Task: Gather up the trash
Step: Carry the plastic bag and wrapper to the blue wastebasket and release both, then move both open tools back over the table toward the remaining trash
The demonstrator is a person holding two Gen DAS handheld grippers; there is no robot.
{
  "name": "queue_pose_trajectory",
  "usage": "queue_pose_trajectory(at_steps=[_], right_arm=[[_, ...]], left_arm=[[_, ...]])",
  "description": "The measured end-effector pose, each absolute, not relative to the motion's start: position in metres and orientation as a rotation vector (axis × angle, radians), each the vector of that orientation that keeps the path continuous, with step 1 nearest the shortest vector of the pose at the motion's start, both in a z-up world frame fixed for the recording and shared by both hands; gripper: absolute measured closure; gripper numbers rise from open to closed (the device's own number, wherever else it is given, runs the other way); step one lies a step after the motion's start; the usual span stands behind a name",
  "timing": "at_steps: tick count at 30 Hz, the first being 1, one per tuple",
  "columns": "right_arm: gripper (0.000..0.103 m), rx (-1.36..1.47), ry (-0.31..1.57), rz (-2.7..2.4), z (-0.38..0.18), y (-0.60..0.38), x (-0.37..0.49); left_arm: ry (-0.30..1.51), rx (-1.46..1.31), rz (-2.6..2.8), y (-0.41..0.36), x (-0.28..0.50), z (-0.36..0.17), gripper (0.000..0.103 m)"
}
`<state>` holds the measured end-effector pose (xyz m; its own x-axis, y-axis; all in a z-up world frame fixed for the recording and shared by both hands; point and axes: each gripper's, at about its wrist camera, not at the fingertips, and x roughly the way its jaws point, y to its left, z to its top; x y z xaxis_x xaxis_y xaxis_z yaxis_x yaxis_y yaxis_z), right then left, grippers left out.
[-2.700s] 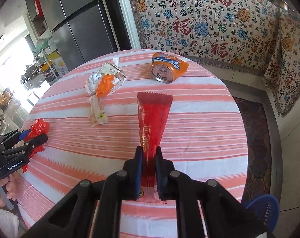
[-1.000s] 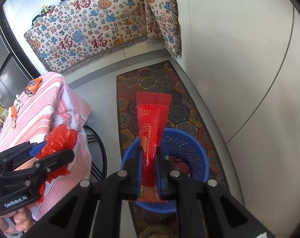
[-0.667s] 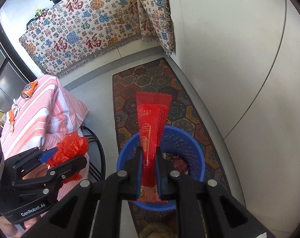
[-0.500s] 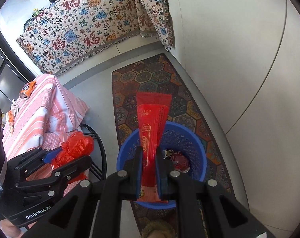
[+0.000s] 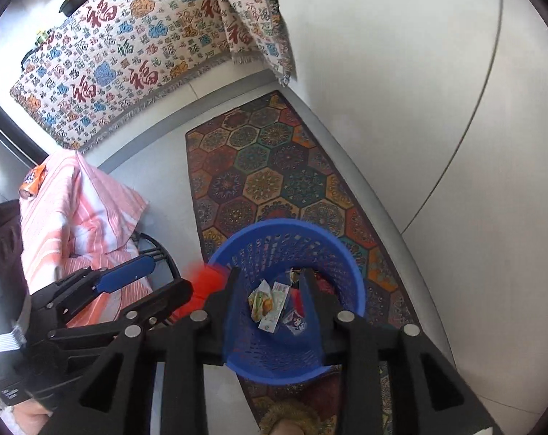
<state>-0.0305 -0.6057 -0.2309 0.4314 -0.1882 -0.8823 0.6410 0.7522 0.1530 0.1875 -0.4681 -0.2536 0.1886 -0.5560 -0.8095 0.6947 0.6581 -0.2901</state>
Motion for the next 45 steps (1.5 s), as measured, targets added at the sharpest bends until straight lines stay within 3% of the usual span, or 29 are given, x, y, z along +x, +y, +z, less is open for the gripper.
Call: queue_pose_trajectory(at_steps=[8, 14, 20, 30, 40, 42, 44, 45], right_arm=[[0.07, 0.44, 0.919, -0.59, -0.206, -0.602, -0.026], [0.07, 0.375, 0.868, -0.541, -0.187, -0.579, -0.005], [0.07, 0.282, 0.866, -0.408, -0.178, -0.523, 0.043], [0.068, 0.084, 0.917, -0.101, -0.192, -0.379, 0.12], [0.068, -0.005, 0.957, 0.0, -0.214, -0.321, 0.146], [0.068, 0.008, 0.949, 0.0, -0.211, -0.321, 0.149], [0.068, 0.017, 0.936, -0.001, -0.208, -0.322, 0.15], [0.068, 0.023, 0.93, -0.001, -0.207, -0.323, 0.151]], left_arm=[[1.011, 0.105, -0.852, -0.43, 0.179, -0.218, 0.029], [0.937, 0.093, -0.759, -0.344, 0.163, -0.181, 0.018], [0.908, 0.096, -0.545, -0.238, 0.163, -0.175, 0.018], [0.868, -0.135, -0.045, -0.074, 0.267, -0.185, 0.018], [0.973, -0.104, 0.067, -0.042, 0.356, -0.226, 0.018], [0.96, -0.072, 0.07, -0.043, 0.357, -0.229, 0.024], [0.952, -0.059, 0.042, -0.043, 0.351, -0.225, 0.057], [0.951, -0.054, 0.033, -0.041, 0.35, -0.224, 0.063]])
